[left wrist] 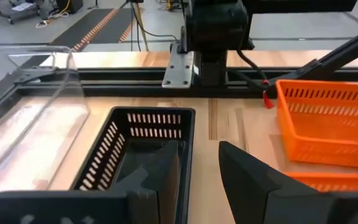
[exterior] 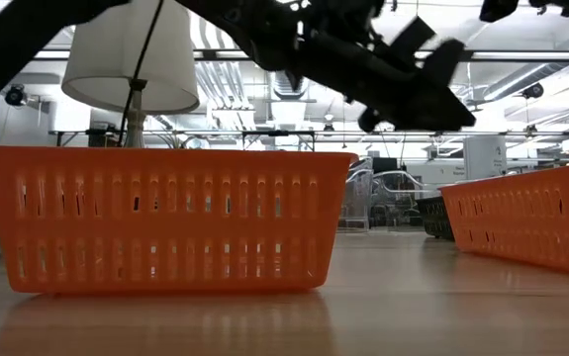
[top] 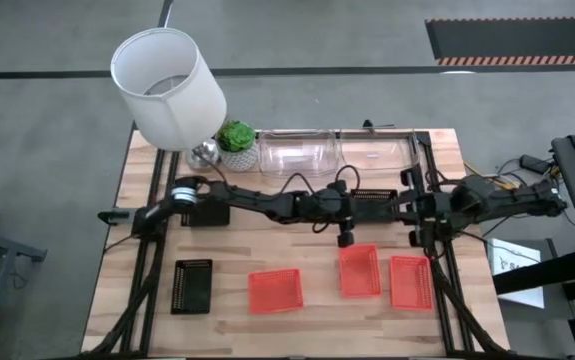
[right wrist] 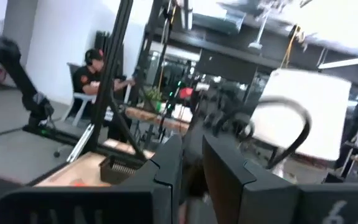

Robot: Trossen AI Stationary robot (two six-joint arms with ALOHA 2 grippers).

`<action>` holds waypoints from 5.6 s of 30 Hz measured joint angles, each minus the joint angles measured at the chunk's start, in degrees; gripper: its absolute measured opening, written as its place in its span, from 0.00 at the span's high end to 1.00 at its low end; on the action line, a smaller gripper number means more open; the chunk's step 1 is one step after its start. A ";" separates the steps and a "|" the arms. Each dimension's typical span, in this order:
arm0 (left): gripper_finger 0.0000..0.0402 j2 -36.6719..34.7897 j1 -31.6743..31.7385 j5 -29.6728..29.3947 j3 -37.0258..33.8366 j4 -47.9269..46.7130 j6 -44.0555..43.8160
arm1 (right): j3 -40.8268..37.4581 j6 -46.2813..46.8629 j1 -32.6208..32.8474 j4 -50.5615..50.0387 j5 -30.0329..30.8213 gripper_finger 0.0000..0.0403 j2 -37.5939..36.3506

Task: Stack baskets by color
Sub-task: Stack the top right black bin on the top left black bin

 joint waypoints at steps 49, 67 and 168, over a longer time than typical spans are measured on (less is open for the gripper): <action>0.54 4.31 0.87 1.20 3.00 1.42 4.30 | -0.45 -1.13 0.00 -4.83 0.54 0.86 -4.72; 0.57 3.60 1.58 6.21 12.92 -16.68 19.12 | 3.77 1.29 -0.02 -11.40 0.53 0.86 -6.64; 1.00 -90.83 -19.40 -22.13 -65.27 -48.35 -8.21 | 3.09 1.86 0.00 -15.18 0.49 0.86 -5.40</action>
